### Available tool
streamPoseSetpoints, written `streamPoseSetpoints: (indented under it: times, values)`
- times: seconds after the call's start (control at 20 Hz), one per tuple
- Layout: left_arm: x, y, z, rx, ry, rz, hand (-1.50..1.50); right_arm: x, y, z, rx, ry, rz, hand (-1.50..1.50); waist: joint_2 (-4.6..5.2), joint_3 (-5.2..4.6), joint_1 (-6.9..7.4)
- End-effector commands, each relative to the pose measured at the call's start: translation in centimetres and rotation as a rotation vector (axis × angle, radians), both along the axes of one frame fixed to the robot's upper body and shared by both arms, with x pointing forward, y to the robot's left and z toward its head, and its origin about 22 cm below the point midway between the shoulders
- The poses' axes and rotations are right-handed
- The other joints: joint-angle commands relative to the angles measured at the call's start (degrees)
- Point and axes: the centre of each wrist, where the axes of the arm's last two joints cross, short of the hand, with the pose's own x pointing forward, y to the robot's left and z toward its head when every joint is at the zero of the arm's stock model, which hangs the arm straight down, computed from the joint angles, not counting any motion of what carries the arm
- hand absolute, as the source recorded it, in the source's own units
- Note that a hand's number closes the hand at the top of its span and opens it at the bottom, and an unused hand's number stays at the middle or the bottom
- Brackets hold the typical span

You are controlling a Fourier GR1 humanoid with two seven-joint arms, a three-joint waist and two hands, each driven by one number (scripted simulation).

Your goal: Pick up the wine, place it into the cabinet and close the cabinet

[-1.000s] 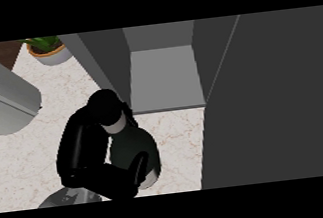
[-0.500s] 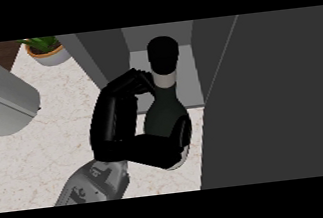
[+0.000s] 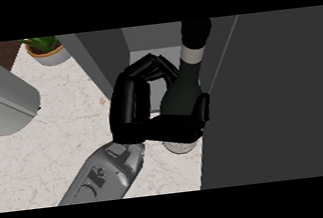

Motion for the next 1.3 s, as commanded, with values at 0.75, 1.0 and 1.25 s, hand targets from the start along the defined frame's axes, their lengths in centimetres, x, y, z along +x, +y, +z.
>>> streamPoseSetpoints:
  times: [0.75,1.0,1.25]
  values:
    - [3.0,-1.4,-4.3,-0.017,0.042,0.097,1.5,-2.3,-1.4,-0.2,0.026,-0.048,0.042,-1.5,0.05,0.04,-0.4]
    - [2.3,-1.8,-8.1,0.074,0.031,0.122,1.5,-1.7,0.2,0.5,0.03,-0.043,0.053,-1.5,0.07,-0.01,-0.3]
    - [3.6,0.9,-8.9,0.086,0.008,0.148,1.5,-3.1,-0.6,1.0,0.014,-0.036,0.051,-1.5,-0.03,-0.01,0.1]
